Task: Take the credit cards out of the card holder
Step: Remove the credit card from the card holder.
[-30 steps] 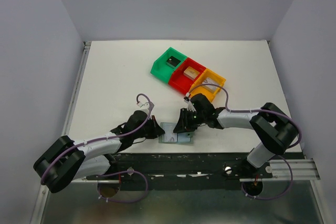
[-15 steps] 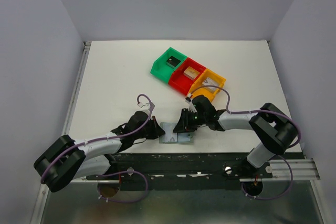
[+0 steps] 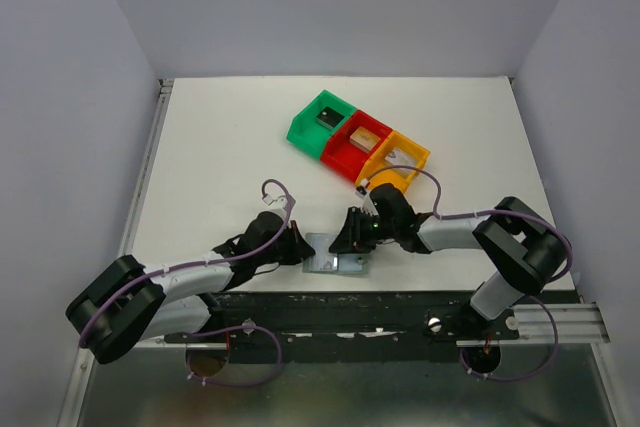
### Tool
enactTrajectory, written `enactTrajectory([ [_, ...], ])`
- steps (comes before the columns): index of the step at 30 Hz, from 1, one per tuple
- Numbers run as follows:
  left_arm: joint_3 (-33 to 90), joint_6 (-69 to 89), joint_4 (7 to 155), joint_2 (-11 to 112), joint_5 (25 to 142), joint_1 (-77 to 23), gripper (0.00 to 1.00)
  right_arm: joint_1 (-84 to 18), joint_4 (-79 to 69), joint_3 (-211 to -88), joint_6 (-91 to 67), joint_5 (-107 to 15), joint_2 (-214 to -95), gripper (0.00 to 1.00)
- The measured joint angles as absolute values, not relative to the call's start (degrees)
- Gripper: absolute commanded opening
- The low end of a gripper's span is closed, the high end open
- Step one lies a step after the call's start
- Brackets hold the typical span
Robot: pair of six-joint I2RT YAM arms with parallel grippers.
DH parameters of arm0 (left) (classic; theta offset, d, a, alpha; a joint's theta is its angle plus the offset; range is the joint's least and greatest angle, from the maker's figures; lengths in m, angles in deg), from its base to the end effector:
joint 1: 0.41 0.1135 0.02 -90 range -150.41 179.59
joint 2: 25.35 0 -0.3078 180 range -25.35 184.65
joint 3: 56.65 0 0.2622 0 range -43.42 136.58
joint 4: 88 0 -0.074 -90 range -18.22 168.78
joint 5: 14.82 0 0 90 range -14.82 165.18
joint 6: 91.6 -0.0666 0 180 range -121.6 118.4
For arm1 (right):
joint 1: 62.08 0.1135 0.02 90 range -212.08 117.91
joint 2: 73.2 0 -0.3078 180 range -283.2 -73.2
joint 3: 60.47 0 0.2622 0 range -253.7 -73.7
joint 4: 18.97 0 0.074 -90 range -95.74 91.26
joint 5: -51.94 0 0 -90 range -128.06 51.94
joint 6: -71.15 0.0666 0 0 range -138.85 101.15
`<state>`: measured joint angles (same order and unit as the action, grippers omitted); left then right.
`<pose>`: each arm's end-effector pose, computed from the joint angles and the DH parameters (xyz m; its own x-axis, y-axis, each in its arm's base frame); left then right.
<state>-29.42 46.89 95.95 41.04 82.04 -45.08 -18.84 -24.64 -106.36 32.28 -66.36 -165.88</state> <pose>0.1470 -0.1565 0.1492 -0.8464 -0.2087 -0.4899 0.2015 0.7260 -0.6575 0.2070 0.2380 0.1426 -0.9728 0.0262 -0.2300 -0.1688 0.5997 0.7822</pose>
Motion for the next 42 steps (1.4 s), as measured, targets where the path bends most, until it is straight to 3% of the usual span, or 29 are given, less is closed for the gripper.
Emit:
enactTrajectory([
  [13,-29.4,46.9,96.4,41.4,81.6,-45.1,0.0,-19.5,-26.8,-106.1,33.7,-67.3,-165.9,0.3],
  [20,-29.4,46.8,96.6,41.5,81.6,-45.1,0.0,-19.6,-27.1,-106.1,33.7,-67.8,-166.4,0.36],
  [27,-29.4,46.6,97.8,42.1,81.6,-45.2,0.0,-19.7,-27.1,-106.1,33.9,-68.7,-167.5,0.36],
  [34,-29.4,46.2,98.9,42.8,81.3,-45.4,0.0,-19.8,-27.1,-106.2,34.4,-68.8,-168.0,0.28],
  [42,-29.4,46.2,98.7,42.5,80.2,-45.8,0.0,-19.9,-26.6,-106.2,34.5,-68.8,-167.9,0.27],
])
